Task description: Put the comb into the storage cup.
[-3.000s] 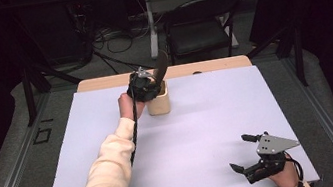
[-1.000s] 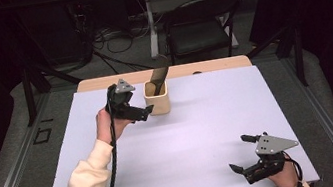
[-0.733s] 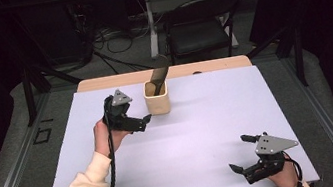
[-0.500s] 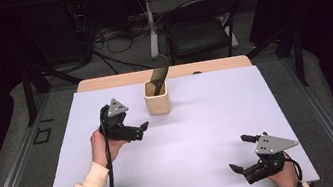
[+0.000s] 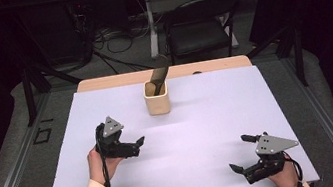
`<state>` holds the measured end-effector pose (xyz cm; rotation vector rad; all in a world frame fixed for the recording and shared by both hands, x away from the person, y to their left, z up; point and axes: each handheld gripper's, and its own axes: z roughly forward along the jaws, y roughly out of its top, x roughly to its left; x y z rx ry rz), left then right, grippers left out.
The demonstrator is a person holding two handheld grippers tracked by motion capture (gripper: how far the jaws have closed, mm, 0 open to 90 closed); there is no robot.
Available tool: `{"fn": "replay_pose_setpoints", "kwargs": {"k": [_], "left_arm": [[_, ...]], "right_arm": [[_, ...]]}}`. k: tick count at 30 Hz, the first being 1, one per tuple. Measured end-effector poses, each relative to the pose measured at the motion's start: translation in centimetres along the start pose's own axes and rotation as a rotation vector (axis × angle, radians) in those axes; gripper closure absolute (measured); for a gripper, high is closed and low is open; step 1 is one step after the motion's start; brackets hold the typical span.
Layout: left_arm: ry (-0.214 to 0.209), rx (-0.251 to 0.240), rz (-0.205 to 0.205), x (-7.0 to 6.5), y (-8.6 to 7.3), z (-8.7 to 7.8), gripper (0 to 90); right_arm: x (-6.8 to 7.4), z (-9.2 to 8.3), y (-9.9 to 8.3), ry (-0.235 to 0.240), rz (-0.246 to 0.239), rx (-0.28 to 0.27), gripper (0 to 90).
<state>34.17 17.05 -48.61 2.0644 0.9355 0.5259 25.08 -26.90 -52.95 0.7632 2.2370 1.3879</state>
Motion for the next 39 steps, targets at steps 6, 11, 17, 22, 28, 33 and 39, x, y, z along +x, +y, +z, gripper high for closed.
{"fn": "replay_pose_setpoints", "kwargs": {"k": [6, 11, 17, 22, 28, 33, 39], "left_arm": [[-0.003, -0.004, 0.006, -0.5, -0.8, -0.4, 0.0], [-0.008, -0.016, 0.013, -1.3, -1.5, -0.9, 0.0], [-0.002, -0.029, 0.024, -2.0, -2.3, -1.7, 0.0], [0.019, -0.056, 0.029, -2.4, -3.1, -2.6, 0.0], [0.017, -0.066, 0.028, -2.8, -4.1, -3.5, 0.0], [0.020, -0.073, 0.023, -2.8, -4.8, -4.1, 0.0], [0.019, -0.076, 0.036, -3.1, -5.6, -4.8, 0.0]], "right_arm": [[0.0, -0.1, 0.0, 0.000, 0.002, -0.003, 0.1], [0.0, -0.1, 0.0, 0.000, 0.001, -0.005, 0.1], [0.0, 0.0, 0.0, 0.000, 0.000, -0.004, 0.1], [0.0, 0.0, 0.0, 0.000, 0.000, -0.003, 0.1], [0.0, 0.0, 0.0, -0.001, 0.001, -0.006, 0.1], [0.0, 0.0, 0.0, -0.001, -0.001, -0.004, 0.1], [0.0, 0.0, 0.0, -0.001, 0.002, -0.002, 0.1]]}}
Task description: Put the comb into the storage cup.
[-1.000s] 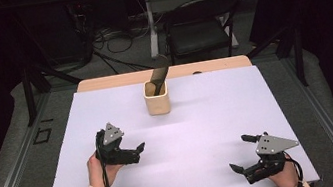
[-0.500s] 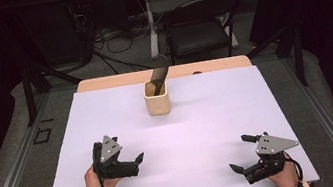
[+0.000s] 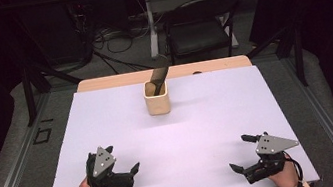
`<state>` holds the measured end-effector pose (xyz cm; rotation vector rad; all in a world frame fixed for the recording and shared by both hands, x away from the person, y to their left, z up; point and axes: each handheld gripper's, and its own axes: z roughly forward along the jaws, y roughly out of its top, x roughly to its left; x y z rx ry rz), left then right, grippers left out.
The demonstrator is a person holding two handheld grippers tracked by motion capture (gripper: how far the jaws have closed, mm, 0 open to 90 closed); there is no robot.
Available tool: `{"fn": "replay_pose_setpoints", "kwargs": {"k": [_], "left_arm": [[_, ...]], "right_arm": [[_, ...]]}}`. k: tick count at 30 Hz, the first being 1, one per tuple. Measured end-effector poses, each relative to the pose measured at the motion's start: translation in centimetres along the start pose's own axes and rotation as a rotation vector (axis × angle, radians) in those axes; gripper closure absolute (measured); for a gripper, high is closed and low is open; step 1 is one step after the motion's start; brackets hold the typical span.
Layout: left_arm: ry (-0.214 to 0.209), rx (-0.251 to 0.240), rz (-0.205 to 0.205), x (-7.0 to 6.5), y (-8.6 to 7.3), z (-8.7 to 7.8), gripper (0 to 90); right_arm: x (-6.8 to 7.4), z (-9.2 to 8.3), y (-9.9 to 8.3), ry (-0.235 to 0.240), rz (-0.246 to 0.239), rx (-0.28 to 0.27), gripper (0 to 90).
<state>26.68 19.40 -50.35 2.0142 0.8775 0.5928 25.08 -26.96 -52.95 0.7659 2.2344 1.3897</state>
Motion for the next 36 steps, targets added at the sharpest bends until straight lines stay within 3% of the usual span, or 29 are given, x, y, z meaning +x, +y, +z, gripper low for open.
{"fn": "replay_pose_setpoints", "kwargs": {"k": [13, 20, 36], "left_arm": [[-0.005, -0.005, 0.010, -0.7, -1.5, -0.9, 0.0], [0.000, -0.011, 0.039, -1.1, -1.8, -1.1, 0.0], [-0.010, -0.005, 0.021, -0.9, -2.1, -1.1, 0.0]], "right_arm": [[0.0, 0.0, 0.0, -0.004, 0.000, -0.003, 0.1], [0.0, 0.0, 0.0, -0.004, 0.001, -0.005, 0.1], [0.0, 0.0, 0.0, -0.002, -0.003, -0.003, 0.0]]}}
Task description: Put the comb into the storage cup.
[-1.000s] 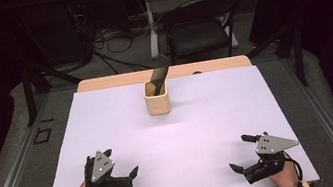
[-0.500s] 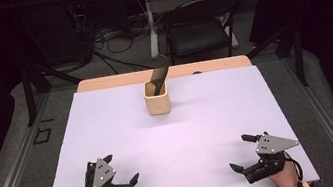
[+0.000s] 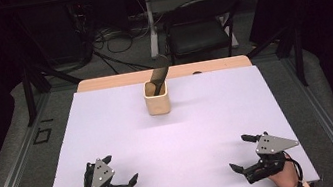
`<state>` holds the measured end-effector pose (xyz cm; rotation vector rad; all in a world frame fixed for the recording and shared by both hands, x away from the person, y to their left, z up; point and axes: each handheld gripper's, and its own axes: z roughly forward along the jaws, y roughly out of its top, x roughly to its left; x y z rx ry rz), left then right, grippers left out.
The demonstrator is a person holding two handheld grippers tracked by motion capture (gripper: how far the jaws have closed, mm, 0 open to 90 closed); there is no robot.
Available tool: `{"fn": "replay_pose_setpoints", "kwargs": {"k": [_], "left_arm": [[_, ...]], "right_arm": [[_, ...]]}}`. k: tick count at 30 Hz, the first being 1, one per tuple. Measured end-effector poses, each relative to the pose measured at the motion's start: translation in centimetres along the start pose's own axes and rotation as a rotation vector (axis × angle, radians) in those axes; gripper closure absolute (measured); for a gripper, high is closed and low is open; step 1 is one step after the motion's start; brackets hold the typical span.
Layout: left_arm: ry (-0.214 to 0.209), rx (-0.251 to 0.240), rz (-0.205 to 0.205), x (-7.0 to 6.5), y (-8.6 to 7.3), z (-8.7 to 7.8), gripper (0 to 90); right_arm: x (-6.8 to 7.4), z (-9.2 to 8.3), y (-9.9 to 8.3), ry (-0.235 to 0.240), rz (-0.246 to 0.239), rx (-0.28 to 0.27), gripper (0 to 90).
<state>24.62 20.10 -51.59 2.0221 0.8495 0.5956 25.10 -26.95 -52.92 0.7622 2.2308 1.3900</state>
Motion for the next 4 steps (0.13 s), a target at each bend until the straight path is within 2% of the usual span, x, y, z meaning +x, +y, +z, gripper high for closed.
{"fn": "replay_pose_setpoints", "kwargs": {"k": [4], "left_arm": [[-0.001, 0.004, -0.001, 0.00, 0.04, 0.10, 0.0]], "right_arm": [[-0.06, -0.08, 0.02, 0.002, -0.003, -0.006, 0.0]]}}
